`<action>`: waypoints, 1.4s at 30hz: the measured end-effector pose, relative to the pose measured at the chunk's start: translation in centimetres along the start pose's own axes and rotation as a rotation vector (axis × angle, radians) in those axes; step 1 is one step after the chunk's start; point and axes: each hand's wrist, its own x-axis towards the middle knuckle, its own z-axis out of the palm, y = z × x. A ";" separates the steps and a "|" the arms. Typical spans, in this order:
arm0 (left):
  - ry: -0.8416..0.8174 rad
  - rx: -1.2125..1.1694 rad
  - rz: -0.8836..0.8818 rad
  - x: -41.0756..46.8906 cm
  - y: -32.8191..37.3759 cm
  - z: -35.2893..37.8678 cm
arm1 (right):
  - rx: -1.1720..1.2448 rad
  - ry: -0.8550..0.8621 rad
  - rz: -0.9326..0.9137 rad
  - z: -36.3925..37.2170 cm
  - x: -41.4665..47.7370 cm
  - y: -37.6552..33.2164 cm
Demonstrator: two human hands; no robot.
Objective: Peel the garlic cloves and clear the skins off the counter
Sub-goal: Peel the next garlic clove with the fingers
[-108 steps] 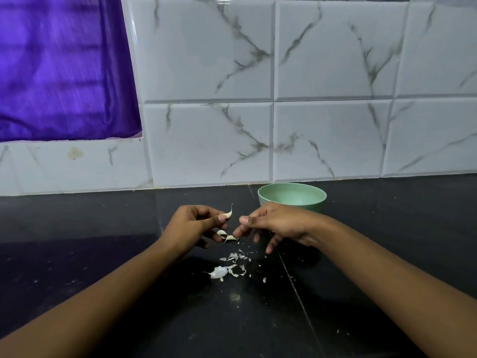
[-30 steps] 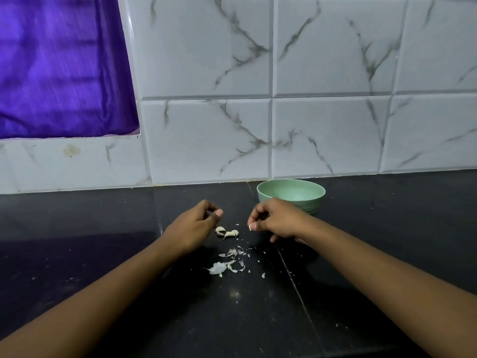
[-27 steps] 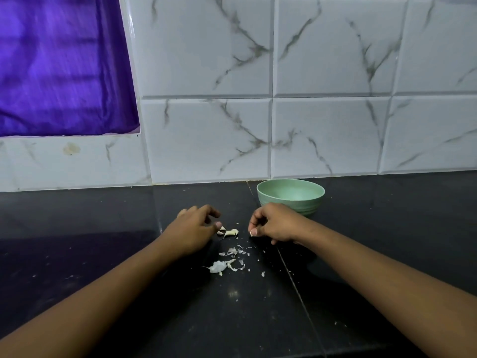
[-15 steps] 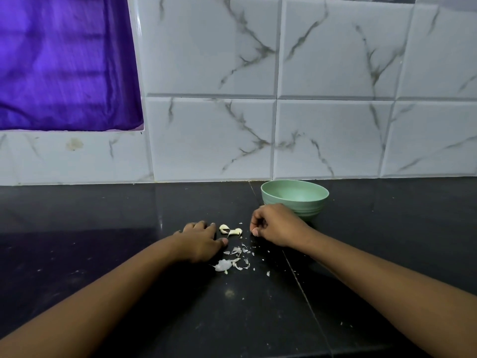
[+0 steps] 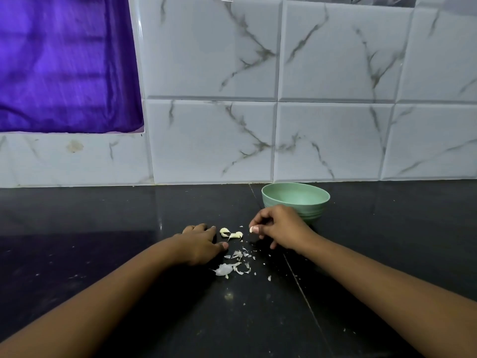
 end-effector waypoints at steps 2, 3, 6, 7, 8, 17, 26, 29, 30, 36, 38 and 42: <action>-0.002 0.007 0.010 -0.2 0.0 -0.2 | 0.174 -0.071 0.110 -0.1 -0.1 -0.1; -0.002 0.011 0.013 -0.2 0.0 -0.3 | 0.225 -0.100 0.147 -0.2 0.0 -0.1; 0.000 0.017 0.017 -0.1 0.0 -0.2 | 0.273 -0.155 0.207 -0.5 0.0 -0.2; 0.003 0.016 0.017 0.0 0.0 -0.2 | 0.266 -0.165 0.214 -0.6 0.1 -0.2; 0.008 0.010 0.020 0.0 -0.1 -0.2 | 0.255 -0.173 0.217 -0.6 0.1 -0.1; 0.023 -0.018 0.034 0.0 -0.1 -0.2 | -0.218 -0.122 0.020 -0.3 0.1 -0.7; 0.023 -0.014 0.035 0.2 -0.2 0.0 | -0.643 0.012 -0.330 0.8 -0.5 -1.0; 0.027 -0.024 0.031 0.2 -0.2 0.0 | -0.663 0.010 -0.365 1.0 -0.6 -0.9; 0.040 -0.032 0.035 0.1 -0.2 -0.1 | -0.622 0.015 -0.349 0.9 -0.5 -0.7; 0.384 -0.246 0.188 -0.7 0.1 -1.1 | 0.458 -0.079 0.078 -0.5 -0.6 -1.7; 0.525 -0.416 0.274 -0.9 0.3 -1.3 | 0.692 -0.163 0.136 -0.8 -0.8 -2.4; 0.619 -0.682 0.367 -1.5 0.6 -1.3 | 0.897 -0.262 0.165 -1.0 -1.1 -3.1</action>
